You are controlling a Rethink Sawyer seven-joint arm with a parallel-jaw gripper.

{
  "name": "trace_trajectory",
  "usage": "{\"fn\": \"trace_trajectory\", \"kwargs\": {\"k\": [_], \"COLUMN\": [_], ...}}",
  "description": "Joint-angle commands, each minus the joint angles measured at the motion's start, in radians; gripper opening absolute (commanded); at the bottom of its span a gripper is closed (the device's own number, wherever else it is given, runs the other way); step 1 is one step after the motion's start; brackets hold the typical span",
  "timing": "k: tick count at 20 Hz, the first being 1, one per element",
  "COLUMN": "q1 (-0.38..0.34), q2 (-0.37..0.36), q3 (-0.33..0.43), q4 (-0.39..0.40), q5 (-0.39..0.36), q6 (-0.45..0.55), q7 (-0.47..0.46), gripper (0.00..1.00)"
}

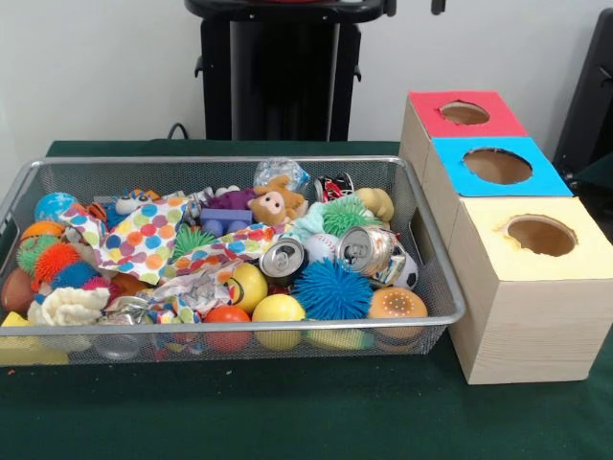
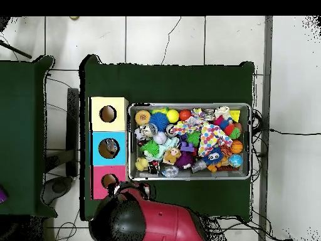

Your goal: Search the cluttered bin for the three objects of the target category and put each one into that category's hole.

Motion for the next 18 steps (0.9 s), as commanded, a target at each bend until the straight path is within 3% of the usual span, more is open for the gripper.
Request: {"fn": "trace_trajectory", "kwargs": {"k": [1, 6, 12, 18], "q1": [-0.053, -0.070, -0.090, -0.174], "q2": [0.075, 0.116, 0.128, 0.242], "q3": [0.107, 0.139, 0.168, 0.248], "q4": [0.010, 0.001, 0.051, 0.067], "q5": [-0.010, -0.017, -0.004, 0.007], "q6": [-0.002, -0.021, -0.098, -0.209], "q7": [-0.031, -0.027, -0.001, 0.003], "gripper": [1.00, 1.00, 1.00, 1.00]}}
